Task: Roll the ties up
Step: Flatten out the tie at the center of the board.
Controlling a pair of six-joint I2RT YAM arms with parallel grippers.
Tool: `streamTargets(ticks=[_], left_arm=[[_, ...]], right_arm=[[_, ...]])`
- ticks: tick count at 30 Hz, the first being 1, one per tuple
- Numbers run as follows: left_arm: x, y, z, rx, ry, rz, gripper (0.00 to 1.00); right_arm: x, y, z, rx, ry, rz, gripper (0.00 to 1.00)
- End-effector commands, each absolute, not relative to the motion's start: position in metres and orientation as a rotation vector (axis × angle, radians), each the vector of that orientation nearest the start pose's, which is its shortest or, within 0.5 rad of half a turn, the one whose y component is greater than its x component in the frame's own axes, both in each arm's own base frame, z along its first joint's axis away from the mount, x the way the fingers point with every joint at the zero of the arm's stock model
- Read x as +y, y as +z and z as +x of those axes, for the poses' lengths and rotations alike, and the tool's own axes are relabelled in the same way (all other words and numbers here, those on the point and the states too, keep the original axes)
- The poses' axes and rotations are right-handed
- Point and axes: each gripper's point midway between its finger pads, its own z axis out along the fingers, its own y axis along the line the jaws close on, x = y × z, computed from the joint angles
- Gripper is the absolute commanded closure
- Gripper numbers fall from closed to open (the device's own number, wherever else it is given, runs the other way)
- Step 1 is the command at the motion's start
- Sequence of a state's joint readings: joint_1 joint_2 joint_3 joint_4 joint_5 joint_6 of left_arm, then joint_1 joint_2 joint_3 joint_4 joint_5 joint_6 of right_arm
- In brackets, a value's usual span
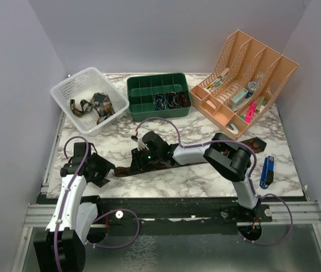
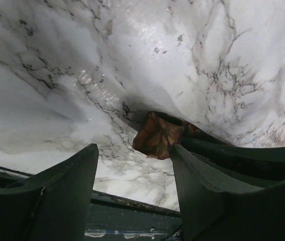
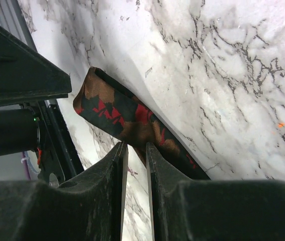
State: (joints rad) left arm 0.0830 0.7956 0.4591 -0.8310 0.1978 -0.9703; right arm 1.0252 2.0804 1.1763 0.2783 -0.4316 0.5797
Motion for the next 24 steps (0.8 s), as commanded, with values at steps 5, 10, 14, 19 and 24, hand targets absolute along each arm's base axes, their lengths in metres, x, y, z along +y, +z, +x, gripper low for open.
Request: streamTargets(ticks=[5, 10, 14, 19, 24], left_arm=[[-0.068, 0.056, 0.182, 2.426, -0.629, -1.288, 0.38], [-0.071, 0.051, 0.194, 2.434, -0.597, -1.216, 0.40], [-0.079, 0.042, 0.190, 2.475, -0.553, -1.178, 0.44], [-0.083, 0.036, 0.182, 2.443, -0.543, -1.208, 0.53], [-0.076, 0.033, 0.180, 2.390, -0.496, -1.268, 0.54]], right_arm=[[0.474, 0.015, 0.181, 2.401, 1.269, -0.803, 0.73], [0.473, 0.014, 0.182, 2.407, 1.253, -0.802, 0.73], [0.473, 0.015, 0.184, 2.404, 1.240, -0.800, 0.73], [0.473, 0.016, 0.184, 2.404, 1.242, -0.801, 0.73], [0.471, 0.019, 0.182, 2.390, 1.248, -0.816, 0.73]])
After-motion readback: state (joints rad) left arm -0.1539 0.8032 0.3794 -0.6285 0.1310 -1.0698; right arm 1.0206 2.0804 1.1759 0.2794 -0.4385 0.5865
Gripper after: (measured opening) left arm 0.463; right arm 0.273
